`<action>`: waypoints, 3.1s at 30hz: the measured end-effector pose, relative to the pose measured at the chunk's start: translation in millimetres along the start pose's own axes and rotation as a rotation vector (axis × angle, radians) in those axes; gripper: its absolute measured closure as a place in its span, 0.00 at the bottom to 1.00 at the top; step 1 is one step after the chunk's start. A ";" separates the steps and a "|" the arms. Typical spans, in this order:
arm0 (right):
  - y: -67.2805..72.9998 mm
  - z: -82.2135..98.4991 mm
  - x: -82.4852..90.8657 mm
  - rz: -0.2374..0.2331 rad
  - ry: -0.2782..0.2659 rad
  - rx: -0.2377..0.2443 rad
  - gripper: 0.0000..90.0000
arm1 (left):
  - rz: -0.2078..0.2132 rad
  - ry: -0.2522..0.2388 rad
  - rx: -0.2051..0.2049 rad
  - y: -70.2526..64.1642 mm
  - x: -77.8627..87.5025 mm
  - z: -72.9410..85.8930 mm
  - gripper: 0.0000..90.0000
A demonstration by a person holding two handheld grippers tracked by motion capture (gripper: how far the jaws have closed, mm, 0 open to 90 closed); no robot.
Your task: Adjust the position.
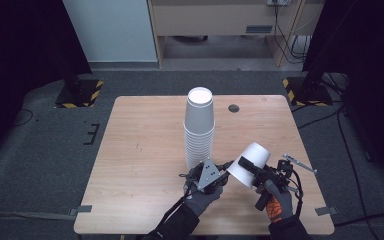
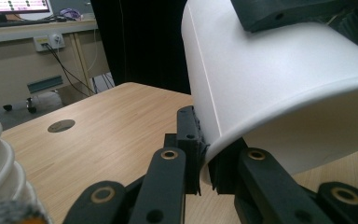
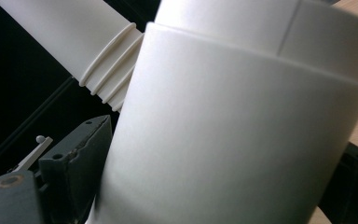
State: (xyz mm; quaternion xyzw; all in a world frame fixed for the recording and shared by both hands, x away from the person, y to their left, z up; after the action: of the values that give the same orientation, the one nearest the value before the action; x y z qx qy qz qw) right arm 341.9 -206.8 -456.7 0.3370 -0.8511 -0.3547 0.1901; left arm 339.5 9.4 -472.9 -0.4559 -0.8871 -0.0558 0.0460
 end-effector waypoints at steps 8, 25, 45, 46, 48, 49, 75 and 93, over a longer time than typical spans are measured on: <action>0.3 1.7 -0.6 0.006 0.010 -0.003 0.13 | -0.016 -0.014 0.012 2.9 -2.4 0.7 0.87; 2.9 2.9 -3.9 -0.001 0.000 0.051 0.09 | -0.010 -0.009 -0.021 2.0 0.5 -3.4 0.94; -11.6 -6.9 4.0 0.135 -0.083 0.157 0.10 | 0.033 0.049 -0.023 5.8 21.8 -7.8 0.96; -12.3 -7.8 4.3 0.142 -0.089 0.171 0.10 | 0.037 0.052 -0.019 6.4 23.2 -8.4 0.96; -13.3 -9.2 5.3 0.157 -0.094 0.193 0.10 | 0.042 0.057 -0.017 7.5 25.9 -9.2 0.95; -13.6 -9.7 6.0 0.164 -0.096 0.197 0.11 | 0.042 0.063 -0.016 8.3 27.3 -9.5 0.95; -22.3 -21.0 14.4 0.346 -0.047 0.493 0.13 | 0.021 0.140 0.041 33.9 82.4 -2.8 0.95; -37.9 -14.9 17.9 0.456 0.040 0.603 0.12 | -0.008 0.172 0.093 51.6 120.6 10.7 0.96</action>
State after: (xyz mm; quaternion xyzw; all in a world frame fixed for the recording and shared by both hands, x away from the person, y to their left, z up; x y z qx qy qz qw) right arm 354.4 -246.4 -472.8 0.1864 -0.9667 -0.0303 0.1730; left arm 311.2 137.7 -464.5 -0.4434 -0.8833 -0.0535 0.1428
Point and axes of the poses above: each handheld gripper's, and its own axes: x roughly backward along the jaws, z roughly out of its underside, y roughly to its left, the point moved 1 cm from there along -x, roughly forward along the jaws, and after that the axes turned 2 degrees about -y, right-handed, at the moved point
